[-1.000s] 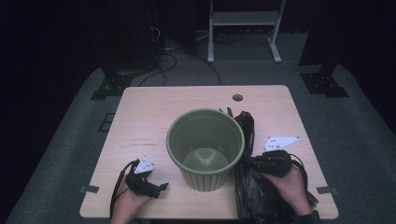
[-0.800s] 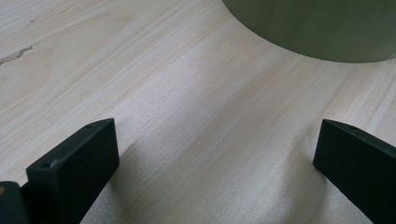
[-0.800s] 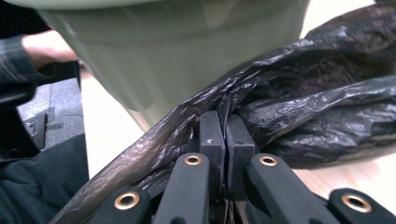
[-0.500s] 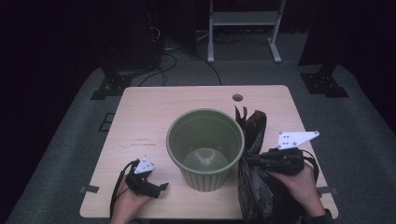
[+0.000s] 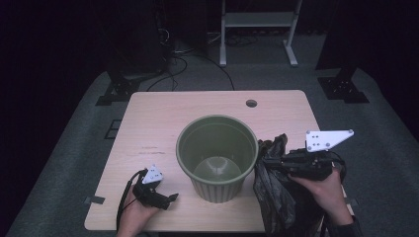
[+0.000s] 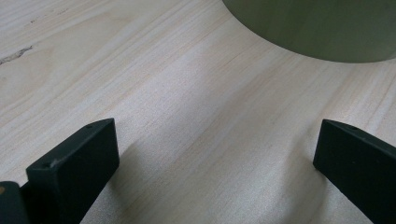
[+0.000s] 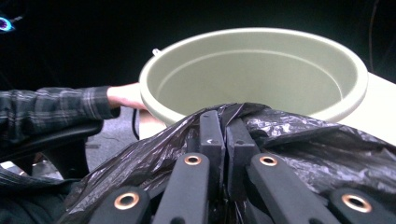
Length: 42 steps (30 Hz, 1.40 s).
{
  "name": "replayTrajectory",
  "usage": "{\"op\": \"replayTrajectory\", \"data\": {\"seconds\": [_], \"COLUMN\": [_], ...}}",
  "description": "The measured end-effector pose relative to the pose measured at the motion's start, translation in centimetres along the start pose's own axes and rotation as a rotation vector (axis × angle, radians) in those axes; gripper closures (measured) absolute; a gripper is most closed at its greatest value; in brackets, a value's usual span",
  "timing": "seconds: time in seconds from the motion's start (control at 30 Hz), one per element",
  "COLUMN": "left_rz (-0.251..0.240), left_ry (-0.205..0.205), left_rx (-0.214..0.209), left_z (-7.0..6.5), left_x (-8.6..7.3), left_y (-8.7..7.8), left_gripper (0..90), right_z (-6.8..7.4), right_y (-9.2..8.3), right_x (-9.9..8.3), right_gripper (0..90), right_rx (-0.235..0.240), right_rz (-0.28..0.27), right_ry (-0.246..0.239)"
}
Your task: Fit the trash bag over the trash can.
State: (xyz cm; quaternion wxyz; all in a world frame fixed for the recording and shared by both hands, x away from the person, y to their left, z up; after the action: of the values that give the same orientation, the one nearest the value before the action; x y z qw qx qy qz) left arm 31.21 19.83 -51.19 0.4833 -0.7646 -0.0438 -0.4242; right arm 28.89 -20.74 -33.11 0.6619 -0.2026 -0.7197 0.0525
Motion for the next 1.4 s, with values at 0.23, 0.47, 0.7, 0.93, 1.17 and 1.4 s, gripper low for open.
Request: {"op": "replayTrajectory", "data": {"seconds": [0.23,0.47,0.7,0.93,1.17,1.4], "left_rz": [0.0,0.0,-0.002,-0.002,-0.002,-0.003], "left_ry": [0.0,0.0,0.0,-0.001,-0.001,0.0], "left_rx": [0.0,0.0,0.0,0.0,0.0,-0.002], "left_z": [0.0,0.0,0.0,0.0,0.0,0.0], "left_x": [0.0,0.0,0.0,0.0,0.0,0.0], "left_y": [0.0,0.0,0.0,0.0,0.0,0.0], "left_gripper": [0.0,0.0,0.0,0.0,0.0,0.0], "right_z": [-0.4,-1.1,-1.5,-1.5,-1.7,-1.9], "right_y": [1.0,2.7,3.9,5.4,7.6,10.4], "right_x": [1.8,3.4,5.1,7.3,9.4,11.8], "right_gripper": [88.2,88.2,87.6,88.0,88.1,88.0], "right_rx": [0.027,0.023,0.044,0.061,0.092,0.121], "right_rz": [-0.003,-0.003,-0.017,-0.024,-0.03,-0.041], "right_ry": [-0.031,-0.039,-0.054,-0.079,-0.096,-0.113]}}
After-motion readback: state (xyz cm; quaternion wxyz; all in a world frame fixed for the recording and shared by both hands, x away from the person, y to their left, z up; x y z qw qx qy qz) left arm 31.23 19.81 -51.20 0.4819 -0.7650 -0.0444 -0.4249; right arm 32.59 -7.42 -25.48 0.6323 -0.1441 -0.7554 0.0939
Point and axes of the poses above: each handheld gripper's, and its own axes: y roughly forward along the jaws, x roughly out of its top, z roughly to its left, the point moved 4 cm from there along y, roughly forward along the jaws, and after that the axes turned 15 degrees about -y, right-handed, at the moved point
